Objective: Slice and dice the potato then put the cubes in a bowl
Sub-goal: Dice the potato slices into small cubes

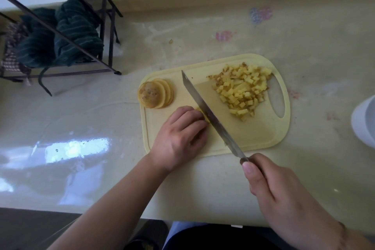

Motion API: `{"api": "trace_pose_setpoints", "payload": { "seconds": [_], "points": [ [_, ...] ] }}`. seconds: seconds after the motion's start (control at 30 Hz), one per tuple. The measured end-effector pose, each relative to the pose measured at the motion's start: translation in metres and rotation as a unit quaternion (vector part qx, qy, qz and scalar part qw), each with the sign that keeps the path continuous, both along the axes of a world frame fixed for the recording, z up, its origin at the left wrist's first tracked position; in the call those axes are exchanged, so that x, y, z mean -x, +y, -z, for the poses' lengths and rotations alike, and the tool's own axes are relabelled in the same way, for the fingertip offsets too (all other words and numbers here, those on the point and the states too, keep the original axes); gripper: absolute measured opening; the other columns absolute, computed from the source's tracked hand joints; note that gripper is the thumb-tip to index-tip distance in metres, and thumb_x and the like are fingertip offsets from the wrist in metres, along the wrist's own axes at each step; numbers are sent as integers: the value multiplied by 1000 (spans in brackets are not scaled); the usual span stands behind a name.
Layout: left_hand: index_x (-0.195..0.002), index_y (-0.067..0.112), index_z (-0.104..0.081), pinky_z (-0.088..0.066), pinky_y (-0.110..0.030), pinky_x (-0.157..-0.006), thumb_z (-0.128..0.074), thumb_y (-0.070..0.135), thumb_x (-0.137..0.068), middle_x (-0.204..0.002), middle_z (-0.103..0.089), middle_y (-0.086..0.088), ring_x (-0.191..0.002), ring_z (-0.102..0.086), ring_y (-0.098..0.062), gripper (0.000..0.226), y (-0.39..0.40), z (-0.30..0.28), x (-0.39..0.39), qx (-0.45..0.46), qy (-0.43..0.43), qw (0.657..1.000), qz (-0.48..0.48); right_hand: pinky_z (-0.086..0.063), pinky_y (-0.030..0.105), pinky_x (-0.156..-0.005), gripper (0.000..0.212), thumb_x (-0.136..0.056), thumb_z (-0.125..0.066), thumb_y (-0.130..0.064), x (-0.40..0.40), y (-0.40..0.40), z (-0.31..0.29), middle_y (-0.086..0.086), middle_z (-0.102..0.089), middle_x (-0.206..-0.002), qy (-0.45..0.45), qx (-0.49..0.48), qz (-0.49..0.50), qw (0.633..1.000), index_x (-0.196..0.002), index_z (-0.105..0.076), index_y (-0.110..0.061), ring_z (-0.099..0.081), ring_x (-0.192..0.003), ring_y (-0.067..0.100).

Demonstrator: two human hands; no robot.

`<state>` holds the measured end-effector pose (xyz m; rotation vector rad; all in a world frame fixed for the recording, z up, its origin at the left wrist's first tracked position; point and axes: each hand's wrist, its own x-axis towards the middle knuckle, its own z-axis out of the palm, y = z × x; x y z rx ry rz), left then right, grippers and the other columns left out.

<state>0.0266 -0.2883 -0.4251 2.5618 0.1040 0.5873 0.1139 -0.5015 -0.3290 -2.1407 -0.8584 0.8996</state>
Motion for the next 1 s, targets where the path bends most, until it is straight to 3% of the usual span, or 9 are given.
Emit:
{"api": "trace_pose_setpoints", "payload": {
  "seconds": [0.13,0.33,0.47,0.53,0.63,0.8,1.0],
  "points": [
    [-89,-4,-75,-53,-39,-87,-75,1,-88,-98,-72,-16,-90,-66,-37,5,-1,1,-4,-1,-4,1000,-6,-30,16,-47,34,-87,-21,-64,3,1,0,-5,-57,-64,-10,12,-9,1000,-73,-37,-37,-47,-48,9],
    [-90,-2,-77,-53,-38,-87,-77,-2,-85,-97,-73,-14,-92,-67,-37,6,0,1,-4,3,-9,1000,-3,-36,16,-51,40,-87,-16,-65,13,-8,-1,-20,-57,-71,-19,37,-12,999,-76,-36,-32,-50,-54,5],
    [-89,-1,-78,-53,-34,-89,-78,0,-84,-99,-73,-13,-92,-67,-35,5,0,2,-6,21,-10,1000,-9,-35,19,-49,37,-89,-20,-58,9,5,8,-4,-48,-50,-20,34,7,999,-70,-34,-29,-47,-53,8],
    [-89,0,-78,-51,-31,-91,-78,1,-85,-99,-73,-12,-91,-66,-34,4,0,3,-5,25,-10,1000,-14,-33,16,-47,37,-90,-21,-57,4,14,15,-7,-40,-46,-41,31,9,999,-69,-34,-29,-46,-51,7],
    [-86,0,-77,-50,-29,-91,-78,2,-86,-96,-72,-12,-89,-64,-33,2,0,3,-4,24,-10,1000,-16,-33,14,-47,38,-91,-21,-58,-6,12,16,-8,-40,-45,-53,32,14,998,-68,-35,-32,-48,-52,5],
    [-88,-1,-77,-52,-33,-86,-78,3,-87,-94,-70,-13,-88,-62,-32,5,0,0,-2,28,-6,999,-14,-37,32,-51,43,-87,-20,-62,-8,3,11,1,-49,-50,-32,24,24,999,-66,-38,-29,-51,-51,12],
    [-84,-5,-74,-52,-32,-86,-77,0,-85,-93,-70,-16,-88,-64,-34,6,0,-1,1,36,-11,999,-19,-35,33,-51,45,-86,-21,-64,1,3,2,2,-55,-62,0,12,8,1000,-68,-39,-26,-47,-50,16]
  ]
}}
